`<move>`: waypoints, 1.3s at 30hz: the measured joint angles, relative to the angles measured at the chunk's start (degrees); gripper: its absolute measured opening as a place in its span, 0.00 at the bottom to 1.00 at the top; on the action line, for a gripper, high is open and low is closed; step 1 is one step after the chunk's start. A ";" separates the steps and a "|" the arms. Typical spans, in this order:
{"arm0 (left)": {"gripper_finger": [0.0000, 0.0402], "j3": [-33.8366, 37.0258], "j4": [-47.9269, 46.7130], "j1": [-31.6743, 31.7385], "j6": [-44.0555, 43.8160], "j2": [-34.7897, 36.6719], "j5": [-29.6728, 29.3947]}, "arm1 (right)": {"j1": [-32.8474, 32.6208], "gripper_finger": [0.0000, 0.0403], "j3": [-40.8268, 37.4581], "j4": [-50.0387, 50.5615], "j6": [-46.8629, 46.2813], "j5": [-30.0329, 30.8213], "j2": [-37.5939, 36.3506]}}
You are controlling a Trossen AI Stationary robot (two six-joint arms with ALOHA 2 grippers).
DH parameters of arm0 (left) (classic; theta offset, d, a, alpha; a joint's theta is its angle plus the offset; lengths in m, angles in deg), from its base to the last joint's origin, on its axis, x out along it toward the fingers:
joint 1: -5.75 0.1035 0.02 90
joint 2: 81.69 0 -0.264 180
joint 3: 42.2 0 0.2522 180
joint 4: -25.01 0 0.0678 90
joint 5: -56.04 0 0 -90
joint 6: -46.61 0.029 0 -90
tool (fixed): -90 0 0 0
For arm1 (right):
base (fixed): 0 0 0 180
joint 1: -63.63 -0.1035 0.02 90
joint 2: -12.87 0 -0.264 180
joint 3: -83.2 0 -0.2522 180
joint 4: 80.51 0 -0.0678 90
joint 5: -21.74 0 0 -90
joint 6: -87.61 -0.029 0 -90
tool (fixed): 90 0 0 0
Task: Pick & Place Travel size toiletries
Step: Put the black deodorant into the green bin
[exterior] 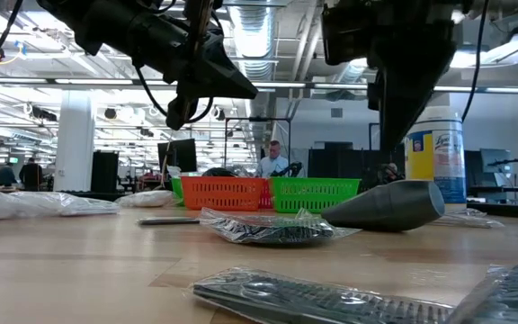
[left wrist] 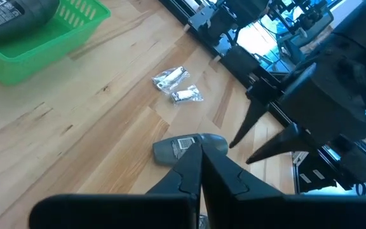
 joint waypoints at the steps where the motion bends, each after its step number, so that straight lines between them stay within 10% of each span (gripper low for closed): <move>1: 0.00 0.00 0.02 0.00 0.00 0.00 -0.04 | -0.12 0.29 0.00 0.13 0.14 0.01 0.00; 39: 0.00 0.00 0.85 0.00 -0.07 0.00 -1.68 | -1.19 0.17 -3.66 -5.57 -1.62 -6.76 3.54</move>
